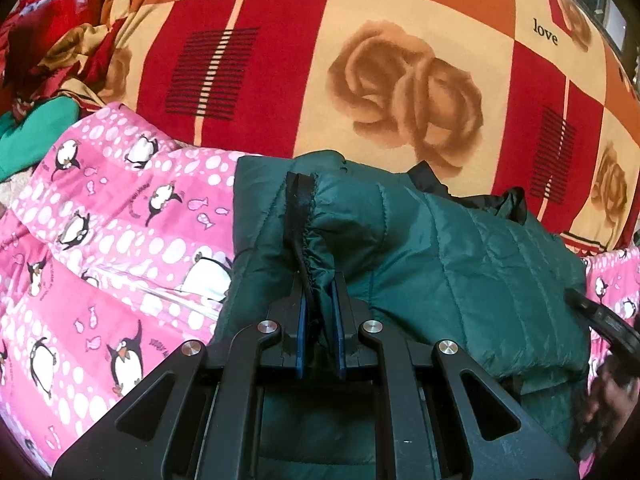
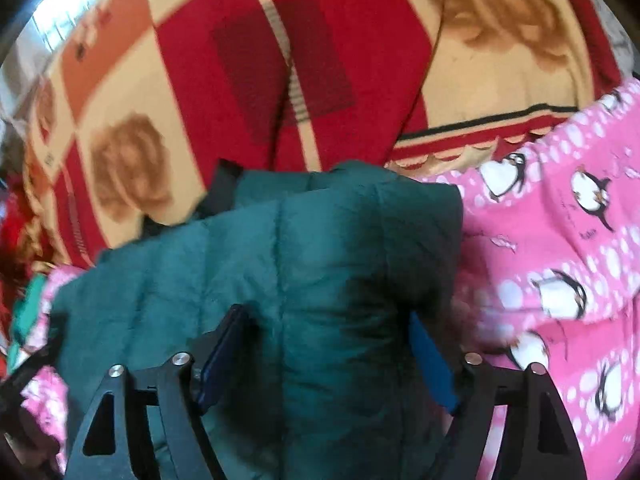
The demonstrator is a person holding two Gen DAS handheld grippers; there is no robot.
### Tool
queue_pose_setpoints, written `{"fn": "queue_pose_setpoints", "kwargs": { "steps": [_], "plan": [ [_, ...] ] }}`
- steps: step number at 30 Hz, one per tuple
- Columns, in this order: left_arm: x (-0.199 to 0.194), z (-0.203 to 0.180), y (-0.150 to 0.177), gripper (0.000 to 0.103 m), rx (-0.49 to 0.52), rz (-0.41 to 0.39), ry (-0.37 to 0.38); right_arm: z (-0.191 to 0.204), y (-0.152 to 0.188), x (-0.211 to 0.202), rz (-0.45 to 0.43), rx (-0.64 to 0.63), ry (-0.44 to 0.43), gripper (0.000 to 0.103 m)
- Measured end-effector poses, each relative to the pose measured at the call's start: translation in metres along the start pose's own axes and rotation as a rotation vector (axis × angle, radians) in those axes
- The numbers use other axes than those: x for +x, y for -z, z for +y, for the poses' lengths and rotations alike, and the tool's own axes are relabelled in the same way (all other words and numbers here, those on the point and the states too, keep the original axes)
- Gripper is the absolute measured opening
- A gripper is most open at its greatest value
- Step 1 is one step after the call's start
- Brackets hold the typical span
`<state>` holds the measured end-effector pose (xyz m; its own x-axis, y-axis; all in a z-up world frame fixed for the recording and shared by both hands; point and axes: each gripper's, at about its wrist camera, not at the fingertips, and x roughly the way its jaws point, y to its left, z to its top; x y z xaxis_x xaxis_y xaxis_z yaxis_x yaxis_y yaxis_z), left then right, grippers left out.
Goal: Fold large clothes
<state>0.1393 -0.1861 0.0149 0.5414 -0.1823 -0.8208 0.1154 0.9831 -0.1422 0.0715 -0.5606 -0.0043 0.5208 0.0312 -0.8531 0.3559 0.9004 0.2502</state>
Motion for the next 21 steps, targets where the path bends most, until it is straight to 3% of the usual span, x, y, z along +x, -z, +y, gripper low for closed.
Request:
{"fn": "queue_pose_setpoints", "kwargs": {
  "steps": [6,10,12,14,17,21],
  "plan": [
    [0.012,-0.006,-0.002,0.011,0.026,0.007,-0.009,0.005,-0.017,0.026,0.017,-0.033,0.064,0.077],
    [0.016,-0.003,-0.005,0.012,0.010,0.020,-0.003,0.004,-0.016,0.013,0.016,-0.038,0.047,0.078],
    [0.014,0.000,-0.005,0.019,0.002,0.023,0.002,0.001,-0.014,-0.006,0.007,-0.016,0.019,0.078],
    [0.010,0.002,-0.004,0.039,0.008,0.023,-0.004,0.001,-0.009,-0.029,-0.013,-0.020,-0.011,0.078],
    [-0.004,0.005,-0.003,0.057,0.010,-0.008,0.002,0.005,0.003,-0.058,-0.038,-0.042,-0.032,0.078],
    [-0.026,0.006,0.000,0.058,0.004,-0.060,0.018,0.023,0.027,-0.079,-0.028,-0.091,-0.049,0.078]
  ]
}}
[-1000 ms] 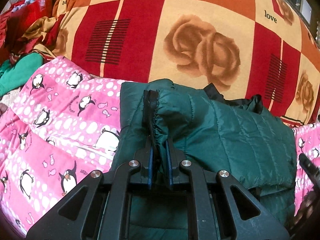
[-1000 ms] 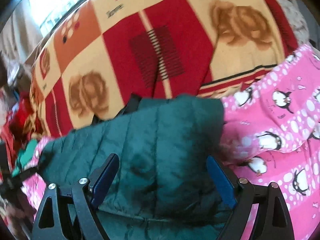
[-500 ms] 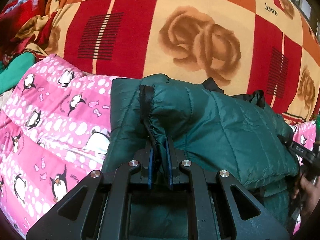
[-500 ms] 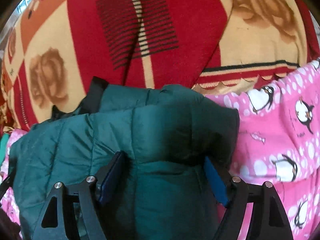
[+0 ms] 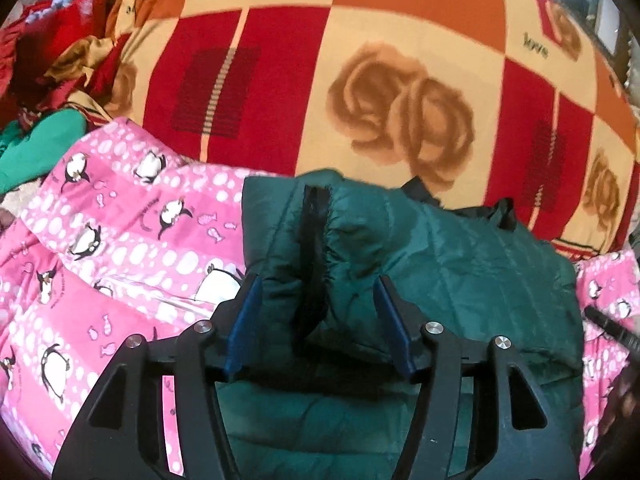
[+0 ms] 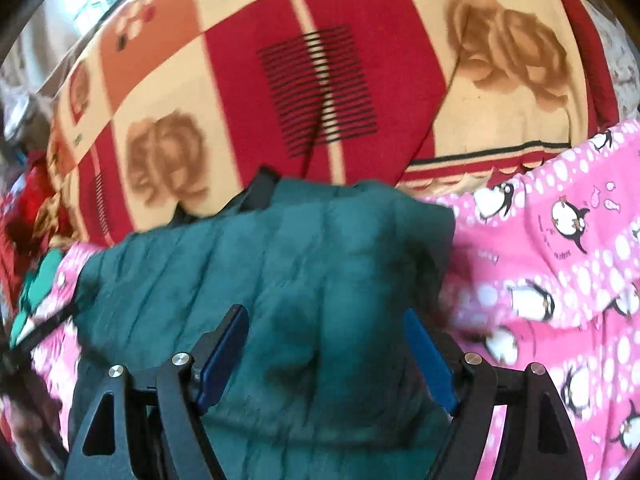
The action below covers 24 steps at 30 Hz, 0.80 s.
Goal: Fold large clothes
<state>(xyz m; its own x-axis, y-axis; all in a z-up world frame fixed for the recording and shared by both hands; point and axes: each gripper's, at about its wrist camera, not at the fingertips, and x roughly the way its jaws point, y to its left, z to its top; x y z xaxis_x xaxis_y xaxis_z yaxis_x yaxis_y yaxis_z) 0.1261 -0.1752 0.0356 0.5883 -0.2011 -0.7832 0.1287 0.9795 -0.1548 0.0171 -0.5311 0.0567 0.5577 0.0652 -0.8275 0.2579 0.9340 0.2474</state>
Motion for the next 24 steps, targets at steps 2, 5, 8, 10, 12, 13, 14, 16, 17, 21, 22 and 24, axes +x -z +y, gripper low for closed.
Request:
{"fn": "queue_pose_setpoints", "kwargs": {
  "steps": [2,5,8,10,12,13,14,16,17,21,22,24],
  "plan": [
    [-0.009,-0.005,0.001,0.062,0.013,-0.025,0.003,0.007,0.014,-0.002,-0.001,-0.029,0.018,0.078],
    [-0.016,-0.018,0.005,0.071,0.034,-0.052,0.013,0.006,0.018,0.020,0.023,-0.045,0.119,0.078],
    [-0.006,-0.032,0.009,0.071,0.066,-0.030,0.005,-0.005,0.026,0.040,0.051,-0.013,0.106,0.078],
    [0.006,-0.039,0.014,0.071,0.092,-0.006,-0.023,-0.010,0.029,0.046,0.044,-0.005,0.095,0.078],
    [0.022,-0.042,0.019,0.071,0.105,0.037,-0.066,-0.017,0.031,0.051,0.046,0.010,0.079,0.081],
    [0.029,-0.041,0.021,0.071,0.103,0.055,-0.074,-0.019,0.030,0.053,0.046,0.014,0.073,0.083],
    [0.035,-0.040,0.022,0.071,0.093,0.061,-0.080,-0.021,0.031,0.055,0.049,0.015,0.070,0.084],
    [0.038,-0.034,0.023,0.071,0.069,0.054,-0.081,-0.026,0.030,0.055,0.059,0.037,0.050,0.085],
    [0.039,-0.032,0.024,0.071,0.061,0.057,-0.079,-0.027,0.029,0.051,0.059,0.049,0.044,0.085],
    [0.040,-0.027,0.024,0.072,0.046,0.062,-0.067,-0.017,0.023,0.020,-0.008,0.057,0.013,0.085],
    [0.041,-0.028,0.025,0.072,0.051,0.061,-0.069,-0.009,0.021,0.011,-0.034,0.042,0.001,0.085],
    [0.041,-0.028,0.026,0.072,0.057,0.056,-0.072,0.012,0.015,0.002,-0.064,-0.012,-0.019,0.085]
  ]
}}
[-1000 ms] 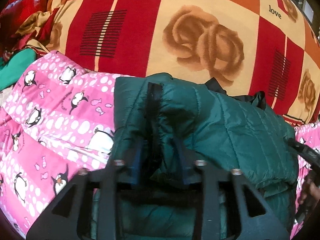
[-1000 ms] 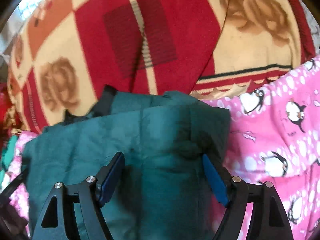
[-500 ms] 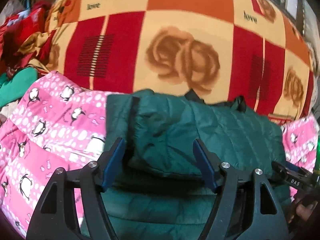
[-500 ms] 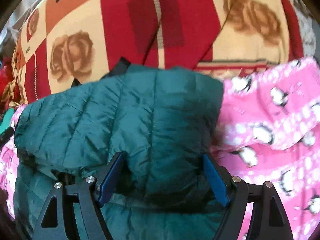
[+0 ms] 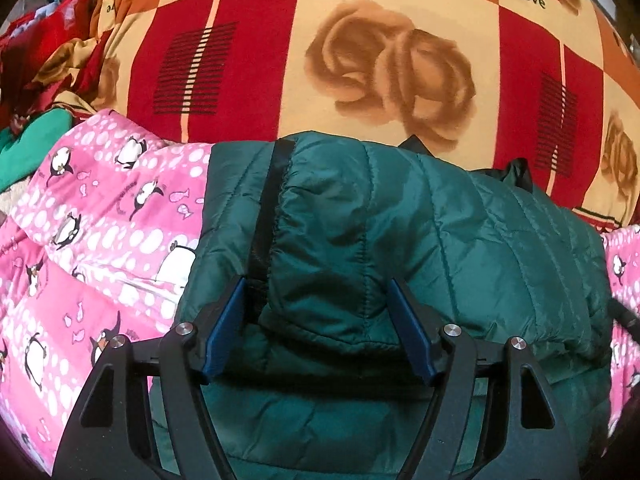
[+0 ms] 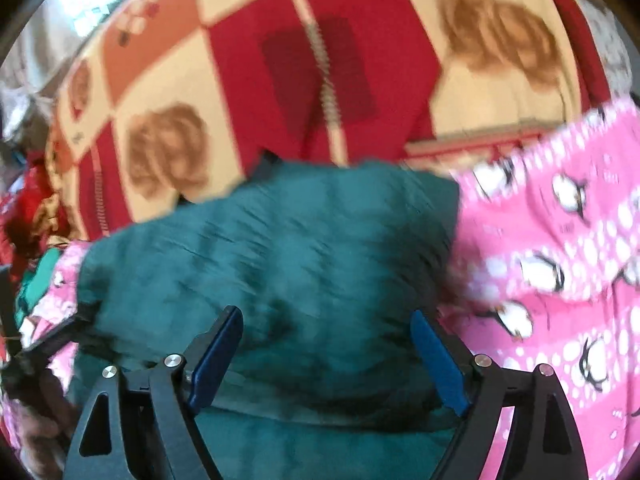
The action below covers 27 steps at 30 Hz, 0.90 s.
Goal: Fold large clothes
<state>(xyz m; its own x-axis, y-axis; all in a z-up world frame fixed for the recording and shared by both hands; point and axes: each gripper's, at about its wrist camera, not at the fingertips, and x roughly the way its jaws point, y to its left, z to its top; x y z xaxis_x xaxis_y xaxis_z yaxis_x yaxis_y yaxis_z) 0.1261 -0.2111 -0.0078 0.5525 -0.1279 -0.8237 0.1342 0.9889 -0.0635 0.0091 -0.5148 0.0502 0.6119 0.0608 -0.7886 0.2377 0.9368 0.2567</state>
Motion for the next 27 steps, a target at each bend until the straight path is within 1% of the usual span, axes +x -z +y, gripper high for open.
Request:
{"fn": "queue_pose_setpoints", "kwargs": {
  "steps": [3,6,10,13,18,21,23,24,26,27],
  "plan": [
    [0.001,-0.001,0.002,0.073,0.005,-0.006,-0.005,0.031,-0.008,0.009,0.012,-0.081,0.002,0.085],
    [0.002,0.000,0.002,0.073,0.001,-0.006,-0.003,0.060,-0.012,0.036,0.032,-0.145,0.025,0.085],
    [0.004,0.001,0.004,0.076,0.003,-0.007,0.001,0.072,-0.007,0.069,0.063,-0.170,0.071,0.085],
    [0.006,0.001,0.004,0.078,0.005,-0.009,0.007,0.071,0.002,0.081,0.075,-0.182,0.102,0.086],
    [0.007,0.001,0.004,0.078,0.007,-0.009,0.006,0.067,-0.004,0.078,0.095,-0.161,0.069,0.086],
    [0.008,0.001,0.005,0.078,0.004,-0.010,0.010,0.059,-0.007,0.054,0.059,-0.120,0.035,0.086],
    [0.009,0.001,0.005,0.078,0.004,-0.010,0.010,0.054,-0.005,0.039,0.026,-0.112,0.048,0.086],
    [0.009,0.001,0.005,0.079,0.004,-0.010,0.010,0.049,-0.005,0.032,0.011,-0.104,0.076,0.086],
    [0.009,0.001,0.005,0.079,0.005,-0.013,0.007,0.035,-0.004,0.031,0.008,-0.074,0.120,0.086],
    [0.010,0.001,0.006,0.079,0.006,-0.015,0.004,0.030,-0.003,0.035,0.020,-0.061,0.128,0.086]
  ]
}}
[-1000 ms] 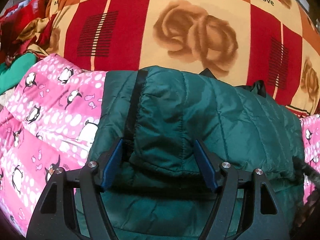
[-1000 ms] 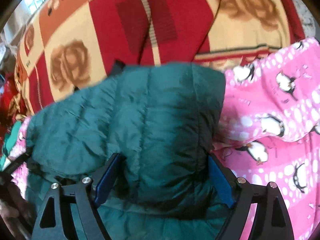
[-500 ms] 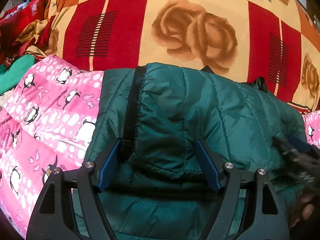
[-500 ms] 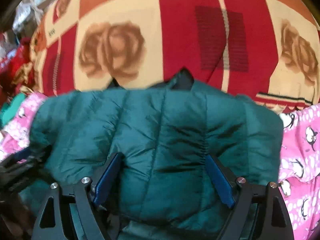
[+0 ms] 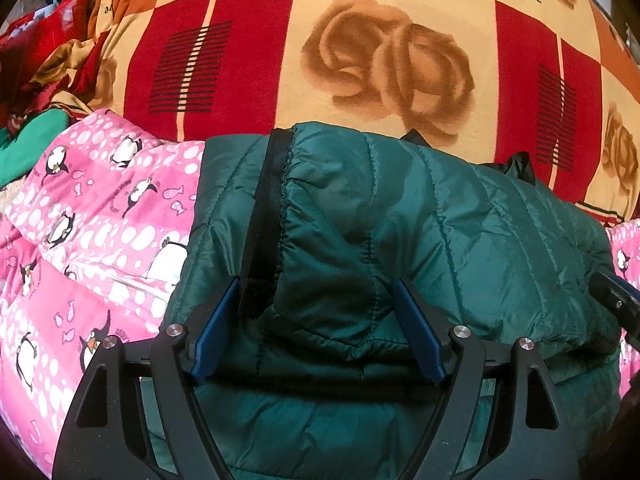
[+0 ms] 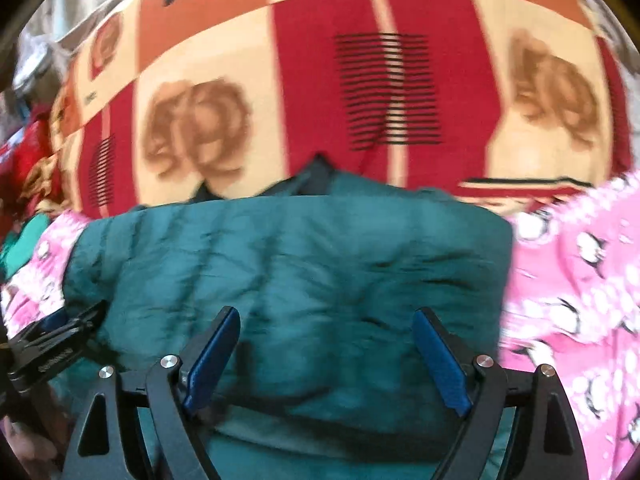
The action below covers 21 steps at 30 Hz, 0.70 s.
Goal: Fold large clothes
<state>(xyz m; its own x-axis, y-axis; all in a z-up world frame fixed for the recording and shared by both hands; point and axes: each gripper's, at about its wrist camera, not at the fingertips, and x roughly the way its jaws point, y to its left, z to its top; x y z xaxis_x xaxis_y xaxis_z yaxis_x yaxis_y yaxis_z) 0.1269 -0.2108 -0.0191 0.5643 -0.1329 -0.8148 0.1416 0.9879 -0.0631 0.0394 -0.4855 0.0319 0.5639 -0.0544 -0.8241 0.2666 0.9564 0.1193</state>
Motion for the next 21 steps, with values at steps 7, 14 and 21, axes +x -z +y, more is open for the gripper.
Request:
{"fn": "queue_pose_setpoints", "kwargs": {
  "steps": [7,14,21],
  "plan": [
    [0.001,-0.002,0.001,0.080,0.010,-0.004,-0.013,0.011,0.004,0.035,0.062,-0.087,0.074,0.088],
    [-0.014,0.002,0.002,0.080,0.015,-0.007,-0.008,-0.001,0.003,-0.005,0.003,-0.032,0.018,0.088],
    [-0.052,0.005,0.012,0.080,0.053,-0.056,-0.041,-0.013,0.015,-0.039,-0.007,-0.012,0.016,0.088]
  ]
}}
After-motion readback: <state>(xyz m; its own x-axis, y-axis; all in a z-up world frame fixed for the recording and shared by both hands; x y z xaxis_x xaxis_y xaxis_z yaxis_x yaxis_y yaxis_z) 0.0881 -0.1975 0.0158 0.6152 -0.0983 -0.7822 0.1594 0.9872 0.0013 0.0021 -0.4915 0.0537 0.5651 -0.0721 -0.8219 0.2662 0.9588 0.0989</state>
